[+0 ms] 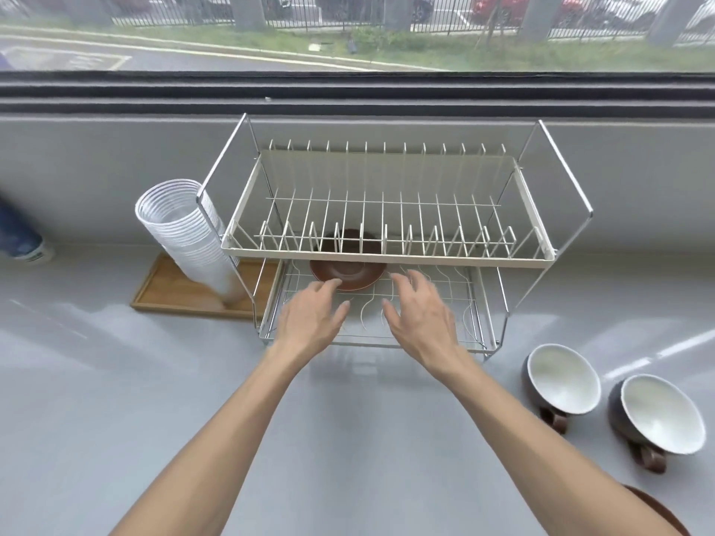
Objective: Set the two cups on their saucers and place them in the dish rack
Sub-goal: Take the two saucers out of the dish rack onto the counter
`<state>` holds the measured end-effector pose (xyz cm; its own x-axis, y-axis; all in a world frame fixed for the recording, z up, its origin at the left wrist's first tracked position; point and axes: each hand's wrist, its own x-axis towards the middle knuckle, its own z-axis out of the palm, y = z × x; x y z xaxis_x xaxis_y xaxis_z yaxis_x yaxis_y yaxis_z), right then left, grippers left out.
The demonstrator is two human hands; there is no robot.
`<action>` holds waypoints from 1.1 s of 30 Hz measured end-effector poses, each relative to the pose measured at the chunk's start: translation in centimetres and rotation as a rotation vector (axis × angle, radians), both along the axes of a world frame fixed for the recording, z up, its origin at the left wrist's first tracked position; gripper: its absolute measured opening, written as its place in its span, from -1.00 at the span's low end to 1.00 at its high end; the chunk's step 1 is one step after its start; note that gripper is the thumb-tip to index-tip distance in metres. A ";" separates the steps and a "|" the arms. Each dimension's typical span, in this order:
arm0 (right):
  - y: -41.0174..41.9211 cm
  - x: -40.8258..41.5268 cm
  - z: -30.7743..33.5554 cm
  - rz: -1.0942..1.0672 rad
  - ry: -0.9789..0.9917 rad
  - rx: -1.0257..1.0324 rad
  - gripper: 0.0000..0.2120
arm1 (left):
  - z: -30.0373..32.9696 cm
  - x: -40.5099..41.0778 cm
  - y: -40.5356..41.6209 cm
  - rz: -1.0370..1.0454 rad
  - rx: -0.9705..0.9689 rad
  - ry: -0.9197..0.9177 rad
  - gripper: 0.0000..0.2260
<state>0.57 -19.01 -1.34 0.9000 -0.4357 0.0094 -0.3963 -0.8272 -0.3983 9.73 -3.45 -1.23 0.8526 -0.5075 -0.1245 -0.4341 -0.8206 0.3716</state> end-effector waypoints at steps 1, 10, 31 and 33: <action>-0.1 0.7 -0.2 -0.001 -0.010 0.003 -0.55 | -0.1 0.6 -0.1 0.006 -0.010 -0.016 -0.53; -1.0 6.2 -2.0 -0.025 -0.083 0.047 -0.52 | -1.2 4.8 -1.3 0.167 -0.039 -0.074 -0.49; -1.8 10.2 -2.6 -0.167 -0.019 0.604 -0.46 | -3.6 8.0 -2.8 0.509 -0.685 0.524 -0.22; -1.8 9.4 -2.2 -0.167 -0.031 0.583 -0.47 | -3.2 7.2 -2.8 0.523 -0.676 0.524 -0.26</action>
<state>9.98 -20.83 -3.50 0.8223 -0.5120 -0.2483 -0.4830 -0.3974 -0.7802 16.96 -6.20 -4.45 0.9089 -0.1877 -0.3725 0.2729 -0.4078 0.8713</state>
